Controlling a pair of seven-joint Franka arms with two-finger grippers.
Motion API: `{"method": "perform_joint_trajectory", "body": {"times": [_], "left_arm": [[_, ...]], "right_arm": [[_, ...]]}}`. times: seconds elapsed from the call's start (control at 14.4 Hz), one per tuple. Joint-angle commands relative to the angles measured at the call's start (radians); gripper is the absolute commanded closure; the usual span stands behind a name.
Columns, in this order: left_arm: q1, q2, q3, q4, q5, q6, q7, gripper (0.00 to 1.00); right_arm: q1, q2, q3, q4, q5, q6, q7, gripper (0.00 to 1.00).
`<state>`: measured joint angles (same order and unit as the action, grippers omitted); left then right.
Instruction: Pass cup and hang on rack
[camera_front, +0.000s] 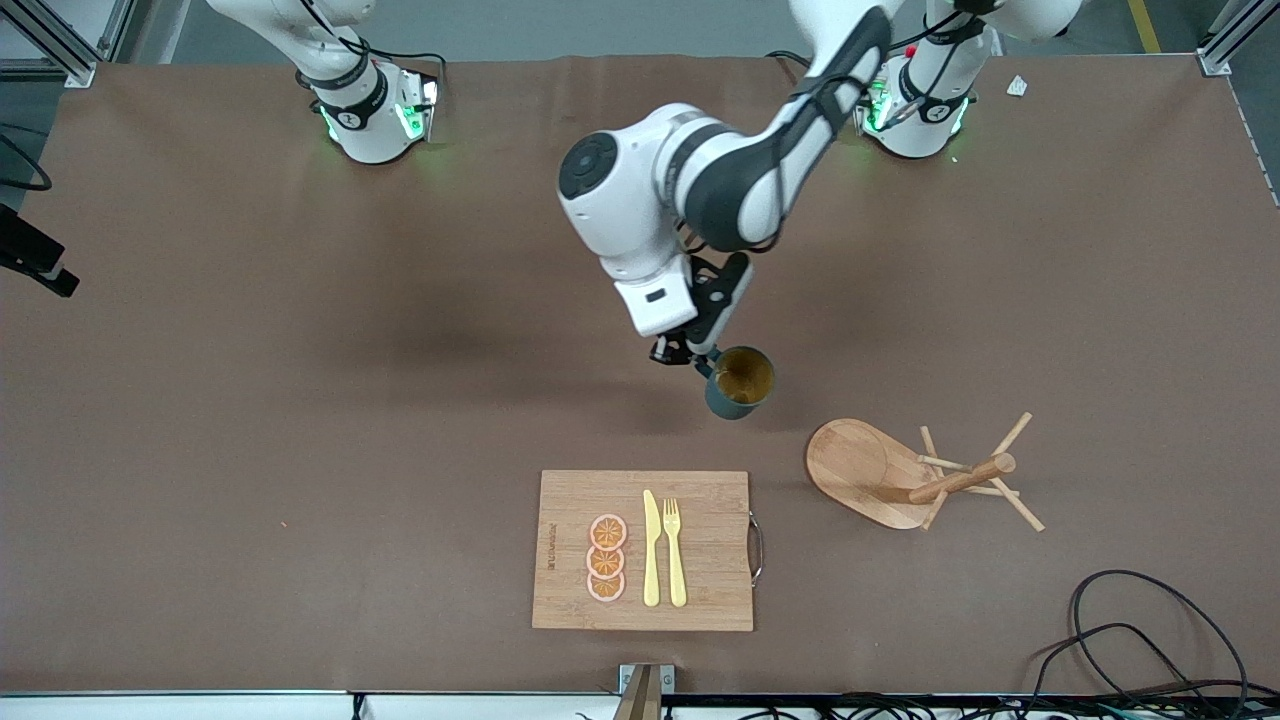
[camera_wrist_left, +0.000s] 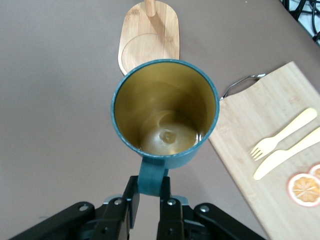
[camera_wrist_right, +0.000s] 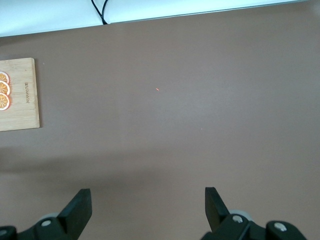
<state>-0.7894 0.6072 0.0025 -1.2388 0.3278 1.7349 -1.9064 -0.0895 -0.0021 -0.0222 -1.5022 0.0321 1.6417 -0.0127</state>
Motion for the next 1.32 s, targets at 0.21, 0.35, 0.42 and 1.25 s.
{"method": "perform_joint_trajectory", "body": {"times": [0.21,0.35,0.42,1.25], "left_arm": [[0.162,-0.173,-0.007,-0.024,-0.278,0.000,0.186,1.00],[0.241,-0.213,-0.009,-0.022,-0.410,0.005,0.254,1.00],[0.281,-0.228,-0.009,-0.022,-0.474,0.005,0.294,1.00],[0.659,-0.256,-0.006,-0.031,-1.087,-0.116,0.680,1.00]], "right_arm": [[-0.024,-0.021,0.018,-0.010,-0.009,-0.011,-0.004,0.00],[-0.024,-0.019,0.018,-0.009,-0.009,-0.011,-0.001,0.00],[-0.024,-0.019,0.018,-0.009,-0.009,-0.011,0.000,0.00],[-0.023,-0.016,0.018,-0.010,-0.008,-0.010,0.000,0.00]]}}
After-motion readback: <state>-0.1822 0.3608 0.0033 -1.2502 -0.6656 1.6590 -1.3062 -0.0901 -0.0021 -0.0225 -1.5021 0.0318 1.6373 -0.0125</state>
